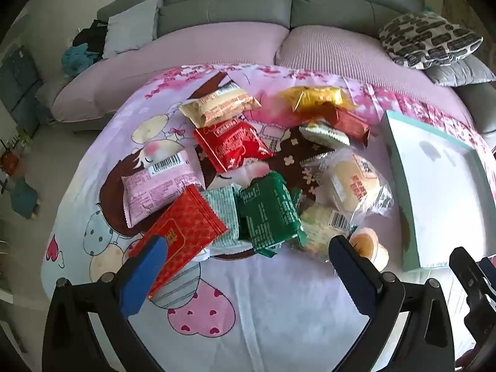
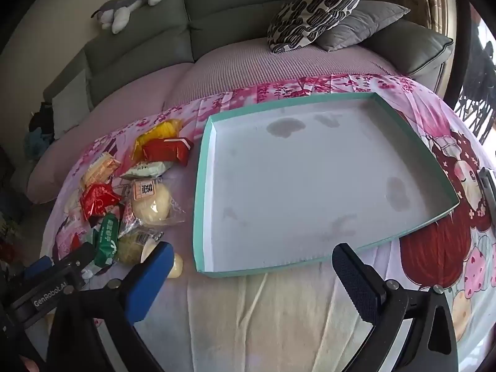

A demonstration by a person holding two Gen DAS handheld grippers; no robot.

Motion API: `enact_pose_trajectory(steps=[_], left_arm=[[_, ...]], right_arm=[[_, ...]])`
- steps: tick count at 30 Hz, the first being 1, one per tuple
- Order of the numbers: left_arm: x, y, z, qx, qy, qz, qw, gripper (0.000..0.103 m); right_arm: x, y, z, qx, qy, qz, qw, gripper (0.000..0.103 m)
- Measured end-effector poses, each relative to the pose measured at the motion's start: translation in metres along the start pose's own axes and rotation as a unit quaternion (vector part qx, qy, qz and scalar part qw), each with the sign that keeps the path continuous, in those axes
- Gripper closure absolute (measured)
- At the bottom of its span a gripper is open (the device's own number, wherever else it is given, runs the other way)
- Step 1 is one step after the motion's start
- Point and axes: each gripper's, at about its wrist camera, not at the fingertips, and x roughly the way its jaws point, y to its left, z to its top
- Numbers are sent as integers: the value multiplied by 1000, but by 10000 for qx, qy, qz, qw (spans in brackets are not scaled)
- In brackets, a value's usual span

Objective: Organize snacks

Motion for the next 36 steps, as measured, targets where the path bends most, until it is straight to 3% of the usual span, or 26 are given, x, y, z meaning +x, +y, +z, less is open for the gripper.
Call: enact_pose_trajectory(steps=[7, 36], left_arm=[[11, -9, 0, 80, 247, -24, 9997, 0], [13, -5, 1, -71, 342, -150, 9993, 0]], right_arm=[[-2, -2, -6, -140, 21, -132, 9998, 0], [6, 0, -5, -128, 261, -132, 9995, 0]])
